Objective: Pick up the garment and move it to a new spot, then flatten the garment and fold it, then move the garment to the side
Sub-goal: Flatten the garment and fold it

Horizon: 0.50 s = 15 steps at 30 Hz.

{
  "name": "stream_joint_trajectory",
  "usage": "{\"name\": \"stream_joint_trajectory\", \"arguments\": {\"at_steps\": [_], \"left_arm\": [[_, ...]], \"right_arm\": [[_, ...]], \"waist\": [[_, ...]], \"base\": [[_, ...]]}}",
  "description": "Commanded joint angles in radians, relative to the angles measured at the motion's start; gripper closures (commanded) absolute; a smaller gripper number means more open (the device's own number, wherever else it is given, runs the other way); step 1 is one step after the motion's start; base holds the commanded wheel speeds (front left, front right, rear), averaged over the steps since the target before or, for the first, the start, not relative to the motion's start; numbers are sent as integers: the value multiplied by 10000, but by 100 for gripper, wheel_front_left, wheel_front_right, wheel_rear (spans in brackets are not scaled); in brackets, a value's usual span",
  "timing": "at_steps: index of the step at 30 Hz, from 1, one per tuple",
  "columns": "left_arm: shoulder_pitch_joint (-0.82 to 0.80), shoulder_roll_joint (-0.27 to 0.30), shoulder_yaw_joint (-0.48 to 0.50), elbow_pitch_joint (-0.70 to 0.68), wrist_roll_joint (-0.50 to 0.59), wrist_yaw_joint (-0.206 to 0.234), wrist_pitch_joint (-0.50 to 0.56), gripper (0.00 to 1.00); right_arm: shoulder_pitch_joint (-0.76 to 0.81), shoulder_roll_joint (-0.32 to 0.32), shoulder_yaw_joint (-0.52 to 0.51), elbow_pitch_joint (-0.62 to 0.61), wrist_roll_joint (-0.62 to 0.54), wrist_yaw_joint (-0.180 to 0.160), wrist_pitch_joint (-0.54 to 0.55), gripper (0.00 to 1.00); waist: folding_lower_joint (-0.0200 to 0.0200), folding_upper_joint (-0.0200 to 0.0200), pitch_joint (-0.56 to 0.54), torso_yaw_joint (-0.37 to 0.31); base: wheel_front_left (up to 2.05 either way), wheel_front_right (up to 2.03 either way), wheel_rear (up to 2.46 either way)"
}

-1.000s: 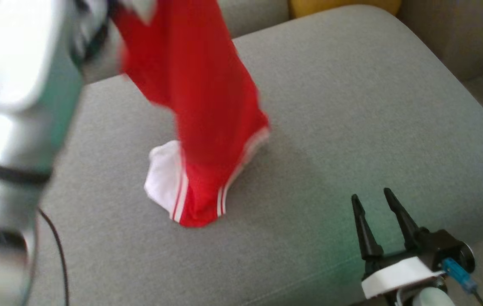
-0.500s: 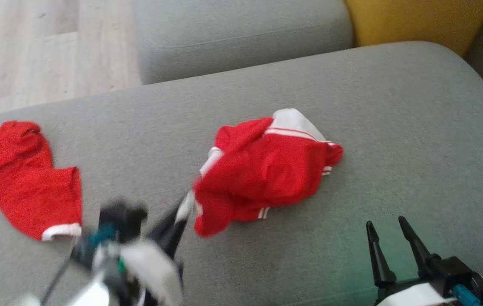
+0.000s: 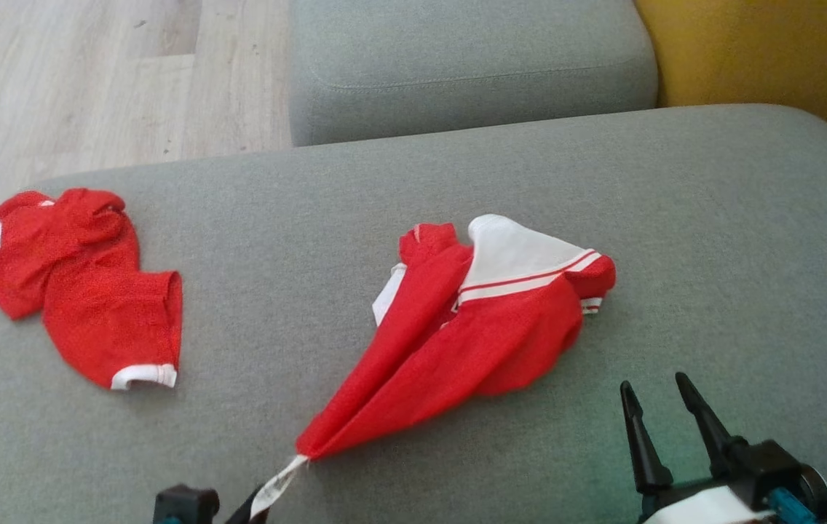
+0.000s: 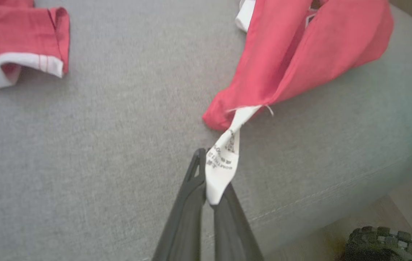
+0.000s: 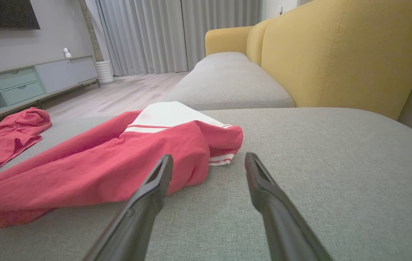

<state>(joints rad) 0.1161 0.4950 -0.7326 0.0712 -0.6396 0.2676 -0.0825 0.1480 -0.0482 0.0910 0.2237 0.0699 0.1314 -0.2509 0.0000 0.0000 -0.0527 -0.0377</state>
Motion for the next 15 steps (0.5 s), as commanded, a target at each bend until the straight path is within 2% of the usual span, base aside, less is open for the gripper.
{"name": "stream_joint_trajectory", "arguments": {"at_steps": [1, 2, 3, 4, 5, 6, 8, 10, 13, 15], "left_arm": [[-424, 50, 361, -36, -10, -50, -156, 100], [-426, -55, 294, 237, -52, -127, -170, 100], [-428, -170, 230, 486, -122, -208, -149, 91], [-433, -281, 178, 689, -215, -289, -99, 64], [-455, -385, 146, 827, -318, -373, -43, 8], [-479, -486, 154, 906, -453, -414, 45, 0], [-539, -562, 200, 922, -667, -410, 302, 0], [-600, -485, 333, 785, -818, -171, 684, 0], [-792, -145, 642, 182, -726, 540, 1171, 0], [-1052, -112, 1015, -531, -578, 1026, 982, 0]], "right_arm": [[-463, -121, 263, -254, -47, -7, -109, 0], [-492, -119, 277, -252, -33, -7, -109, 0], [-508, -117, 299, -246, -23, -7, -109, 0], [-510, -115, 317, -236, -20, -7, -109, 0], [-501, -113, 317, -231, -16, -7, -109, 0], [-486, -111, 304, -230, -12, -7, -109, 0], [-465, -108, 293, -227, -11, -7, -109, 0], [-448, -104, 271, -229, -3, -7, -109, 0], [-458, -98, 252, -253, -7, -7, -109, 0], [-484, -94, 252, -286, -12, -7, -109, 0]], "waist": [[0, 0, 1, -46], [0, 0, 4, -87], [0, 0, -1, -131], [0, 0, 1, -183], [0, 0, 5, -230], [0, 0, 15, -272], [0, 0, 38, -381], [0, 0, 49, -497], [0, 0, 85, -697], [0, 0, 124, -833]], "base": [[0, 0, 0], [0, 0, 0], [0, 0, 0], [0, 0, 0], [0, 0, 0], [0, 0, 0], [0, 0, 0], [0, 0, 0], [0, 0, 0], [0, 0, 0]]}}
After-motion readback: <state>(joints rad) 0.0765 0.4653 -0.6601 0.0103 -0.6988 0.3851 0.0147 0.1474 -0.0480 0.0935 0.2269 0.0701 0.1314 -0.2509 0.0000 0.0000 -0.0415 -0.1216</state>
